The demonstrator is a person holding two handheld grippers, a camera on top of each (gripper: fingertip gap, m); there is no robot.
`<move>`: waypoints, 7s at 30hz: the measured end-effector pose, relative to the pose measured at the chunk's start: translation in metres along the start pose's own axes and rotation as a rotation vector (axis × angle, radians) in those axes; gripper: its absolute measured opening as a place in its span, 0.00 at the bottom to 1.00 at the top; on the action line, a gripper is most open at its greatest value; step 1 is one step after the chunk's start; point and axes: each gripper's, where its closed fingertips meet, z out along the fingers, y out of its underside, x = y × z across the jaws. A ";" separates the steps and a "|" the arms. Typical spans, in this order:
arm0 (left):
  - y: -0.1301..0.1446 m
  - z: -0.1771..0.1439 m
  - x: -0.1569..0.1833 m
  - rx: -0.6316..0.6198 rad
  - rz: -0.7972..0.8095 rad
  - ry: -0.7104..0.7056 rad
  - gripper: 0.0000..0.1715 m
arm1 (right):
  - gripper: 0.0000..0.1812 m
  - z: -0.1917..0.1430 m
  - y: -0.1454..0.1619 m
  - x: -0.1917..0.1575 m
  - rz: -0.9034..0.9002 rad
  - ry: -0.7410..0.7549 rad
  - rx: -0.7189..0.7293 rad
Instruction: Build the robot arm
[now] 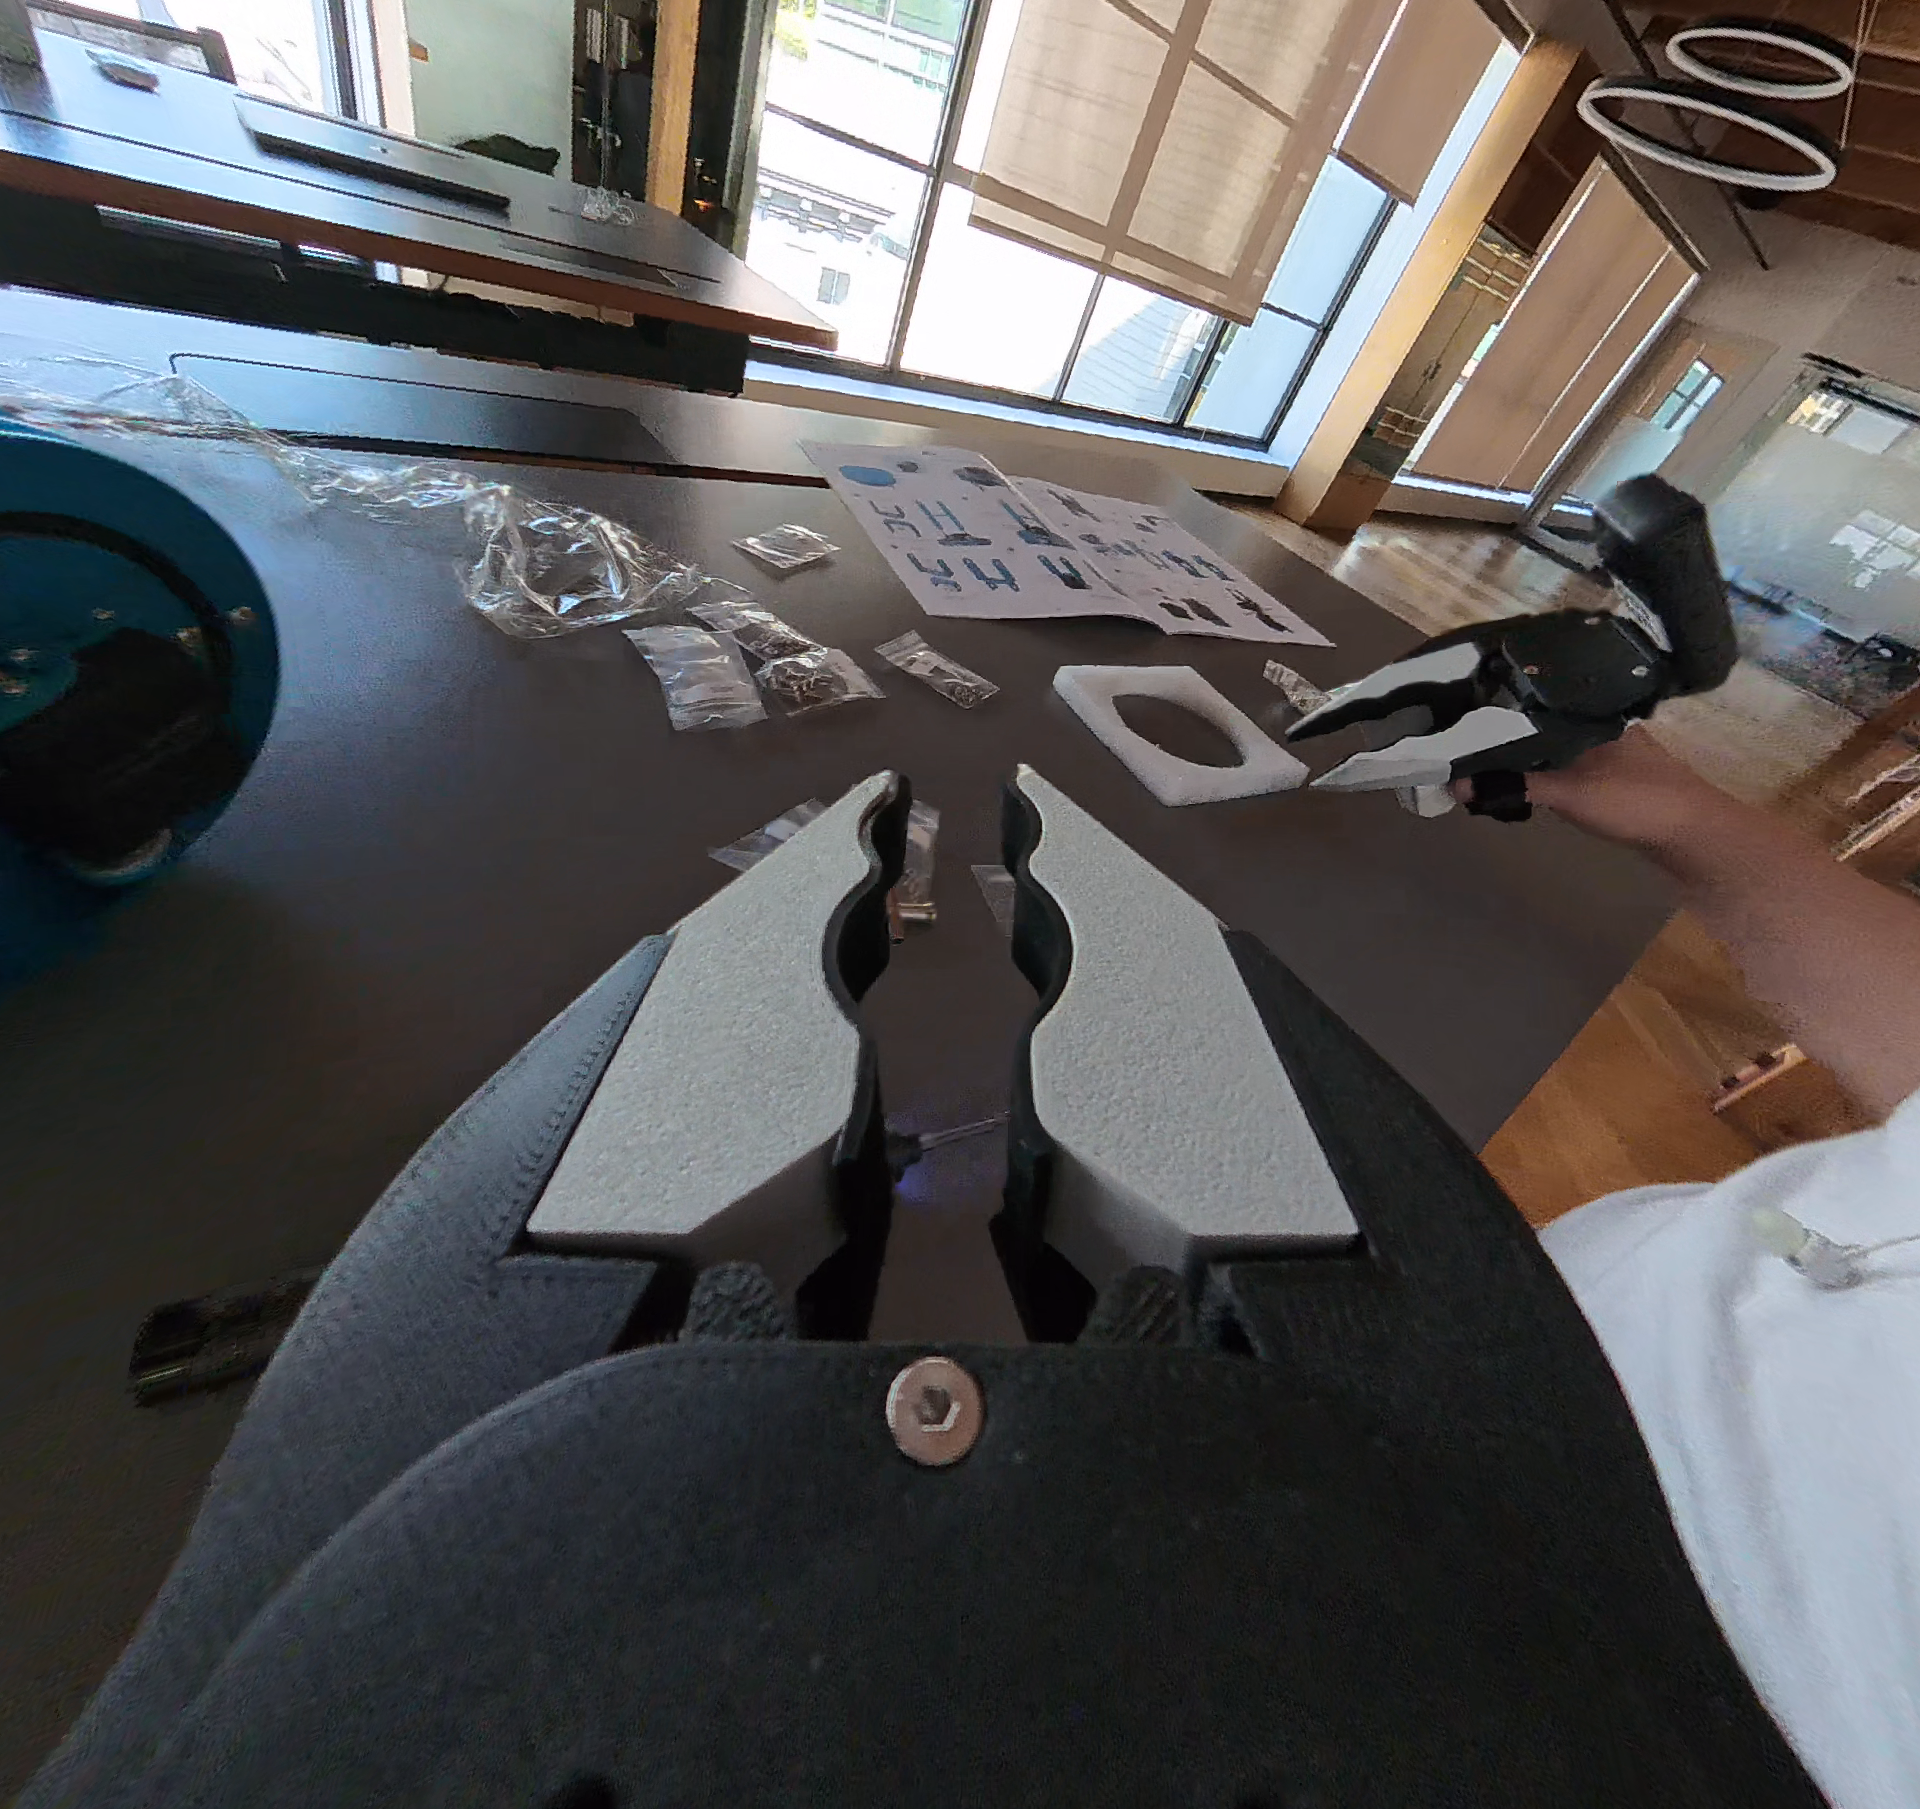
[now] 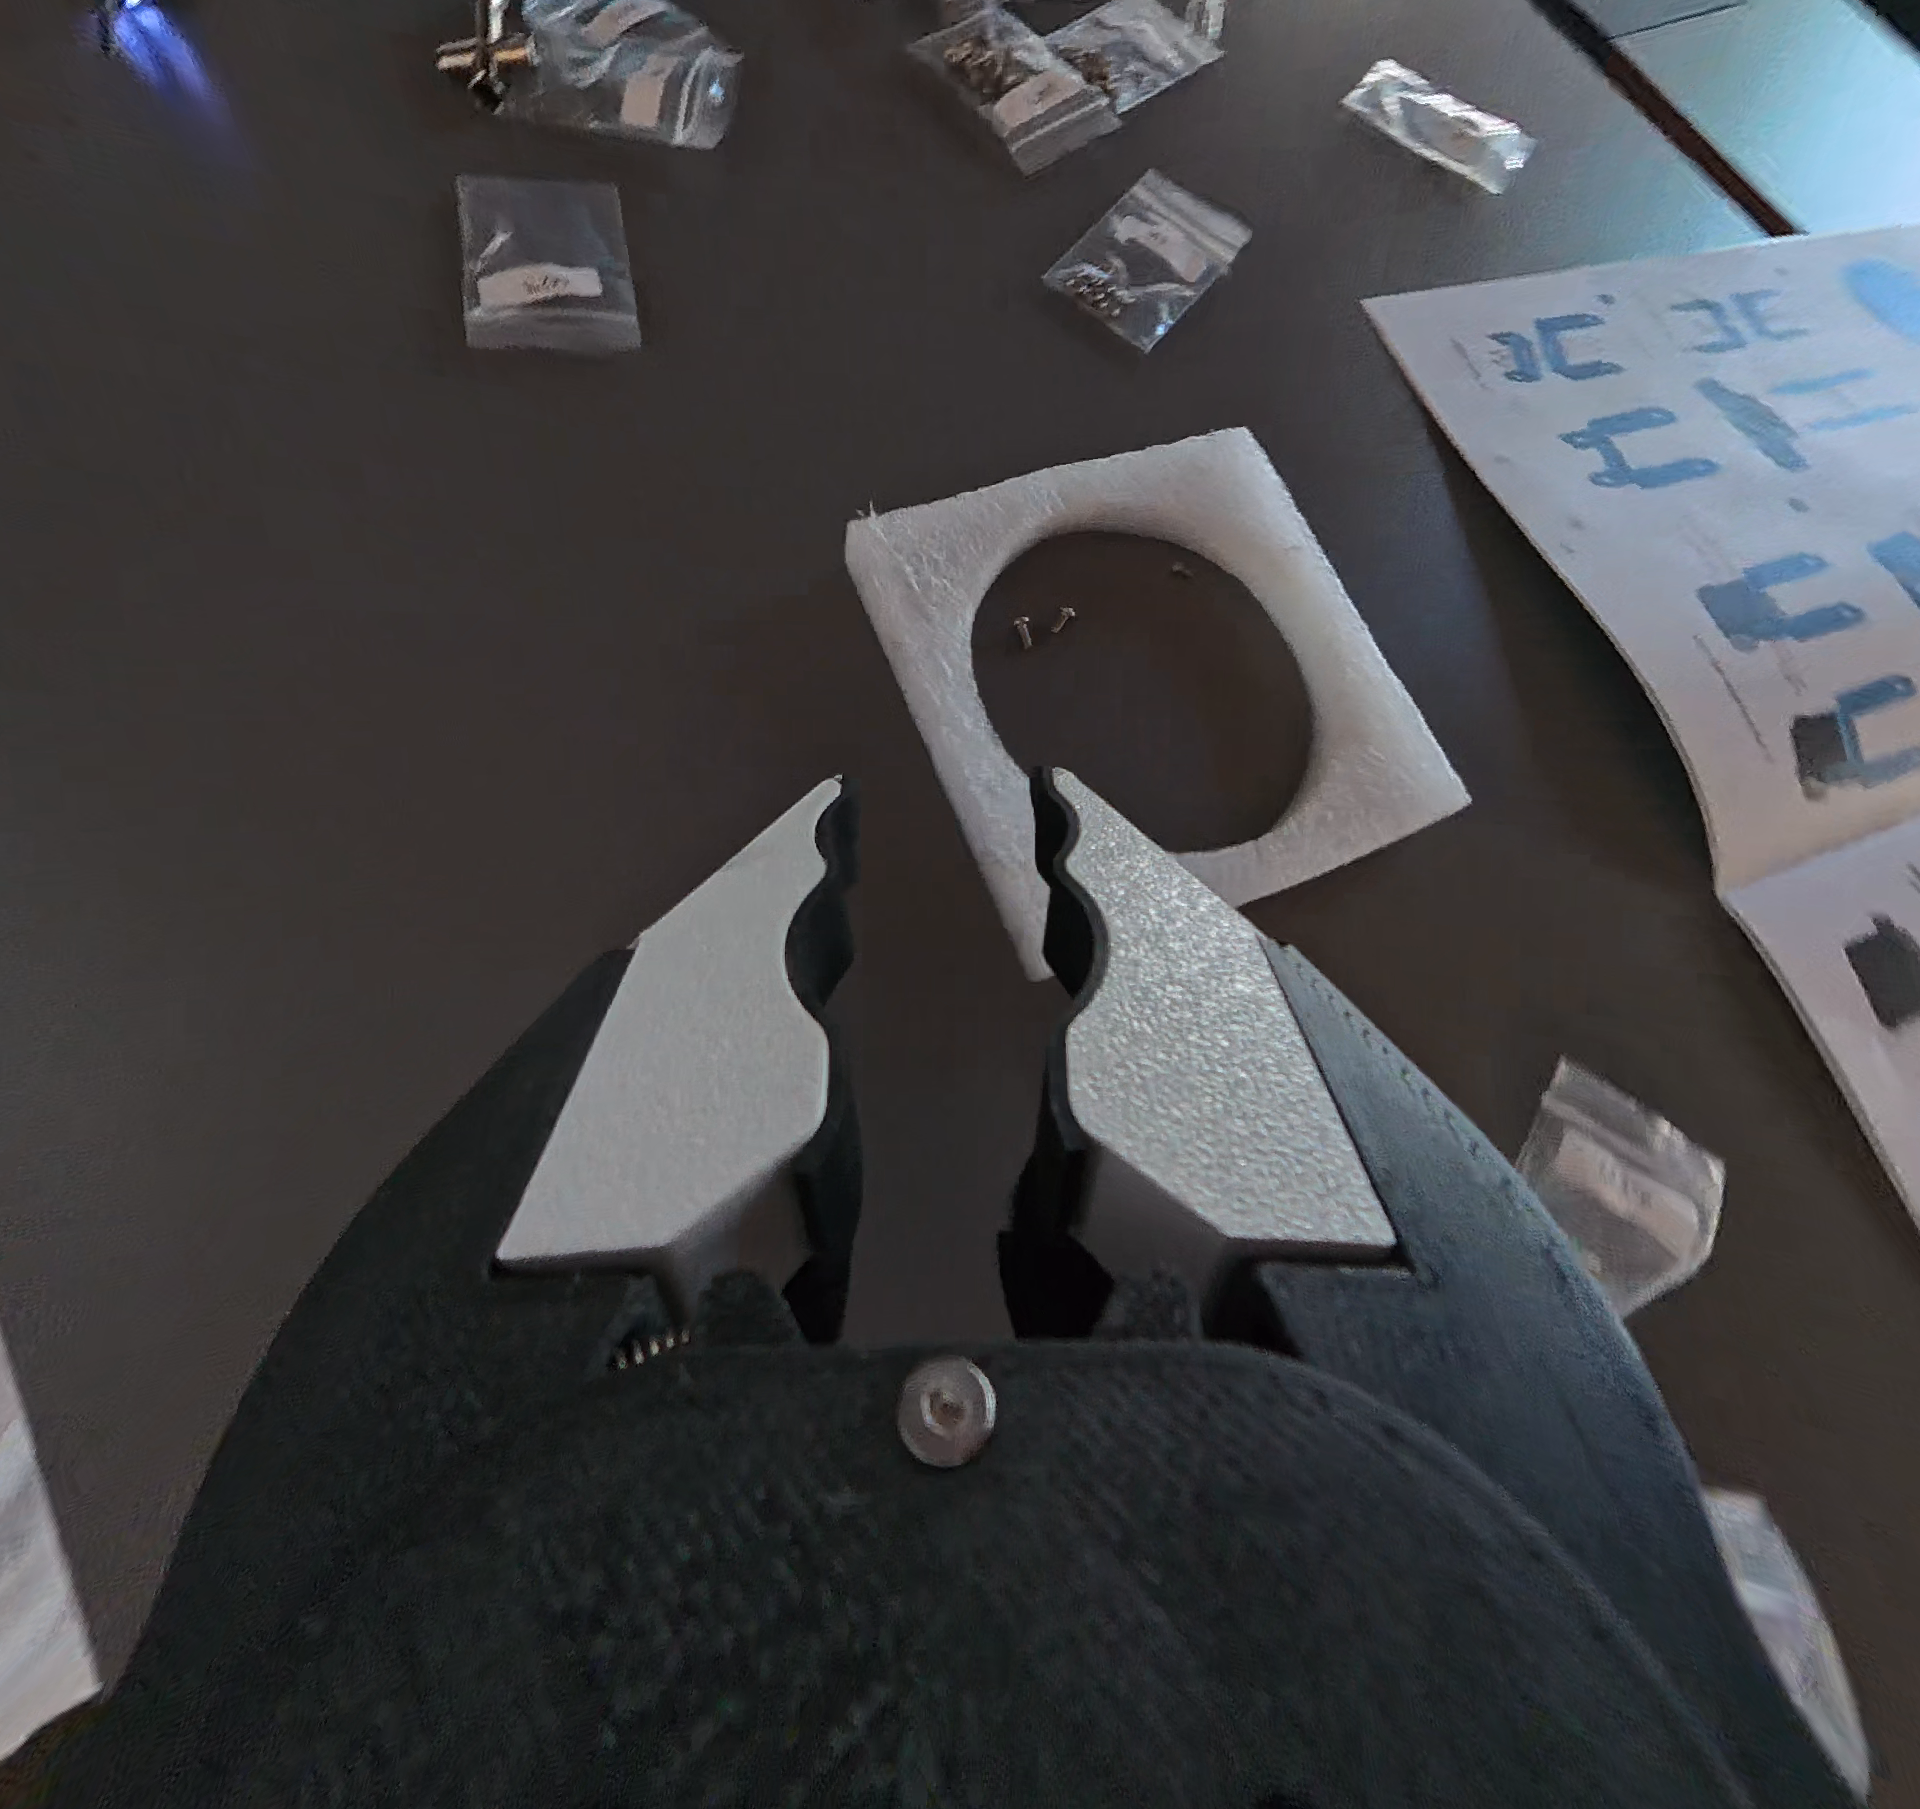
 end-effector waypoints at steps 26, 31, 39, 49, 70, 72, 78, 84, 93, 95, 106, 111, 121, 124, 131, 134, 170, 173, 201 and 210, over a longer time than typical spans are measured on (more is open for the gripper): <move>0.037 0.031 0.085 0.029 -0.077 -0.185 0.11 | 0.09 0.057 -0.017 0.031 0.127 -0.281 -0.304; 0.037 0.031 0.085 0.036 -0.079 -0.183 0.11 | 0.09 0.064 -0.020 0.031 0.191 -0.246 -0.347; 0.041 0.022 0.080 0.053 -0.096 -0.200 0.11 | 0.09 0.066 -0.014 0.031 0.182 -0.185 -0.429; 0.042 0.015 0.077 0.080 -0.112 -0.202 0.10 | 0.02 0.069 -0.004 0.032 0.118 -0.125 -0.464; 0.053 0.086 0.084 0.011 -0.042 -0.006 0.10 | 0.01 0.017 -0.110 -0.054 0.121 -0.631 0.298; 0.061 0.092 0.065 -0.137 0.154 -0.140 0.07 | 0.01 0.022 -0.109 -0.062 0.069 -0.609 0.287; 0.064 0.079 0.004 -0.573 0.631 -0.493 0.01 | 0.01 0.039 -0.100 -0.076 -0.021 -0.549 0.230; 0.053 0.074 -0.022 -0.720 0.812 -0.625 0.00 | 0.01 0.052 -0.095 -0.081 -0.110 -0.492 0.187; 0.054 0.063 -0.040 -0.829 0.912 -0.706 0.00 | 0.01 0.059 -0.090 -0.087 -0.136 -0.492 0.161; 0.054 0.061 -0.041 -0.827 0.897 -0.710 0.00 | 0.01 0.060 -0.089 -0.086 -0.136 -0.486 0.161; 0.057 0.051 -0.051 -0.800 0.819 -0.648 0.00 | 0.01 0.070 -0.101 -0.104 -0.131 -0.461 0.158; 0.057 0.037 -0.074 -0.796 0.820 -0.618 0.00 | 0.01 0.089 -0.117 -0.137 -0.144 -0.468 0.115; 0.027 -0.078 -0.169 -0.654 0.549 -0.543 0.05 | 0.01 0.190 -0.211 -0.227 -0.092 -0.449 0.025; 0.024 -0.119 -0.187 -0.628 0.437 -0.423 0.09 | 0.02 0.223 -0.232 -0.265 -0.085 -0.454 -0.037; 0.028 -0.169 -0.202 -0.604 0.322 -0.206 0.11 | 0.02 0.255 -0.227 -0.313 -0.151 -0.396 -0.246; 0.030 -0.176 -0.202 -0.577 0.289 -0.125 0.11 | 0.02 0.259 -0.226 -0.315 -0.159 -0.362 -0.291; 0.042 -0.188 -0.182 -0.436 0.078 -0.143 0.13 | 0.09 0.235 -0.192 -0.251 -0.157 -0.259 -0.667; 0.041 -0.188 -0.179 -0.437 0.076 -0.143 0.13 | 0.09 0.230 -0.214 -0.246 -0.085 -0.286 -0.562; -0.003 -0.066 -0.119 -0.298 0.104 0.442 0.09 | 0.09 0.226 -0.360 -0.257 0.123 -0.592 0.048; 0.016 -0.070 -0.121 -0.316 0.007 0.431 0.10 | 0.09 0.236 -0.346 -0.266 0.143 -0.634 0.013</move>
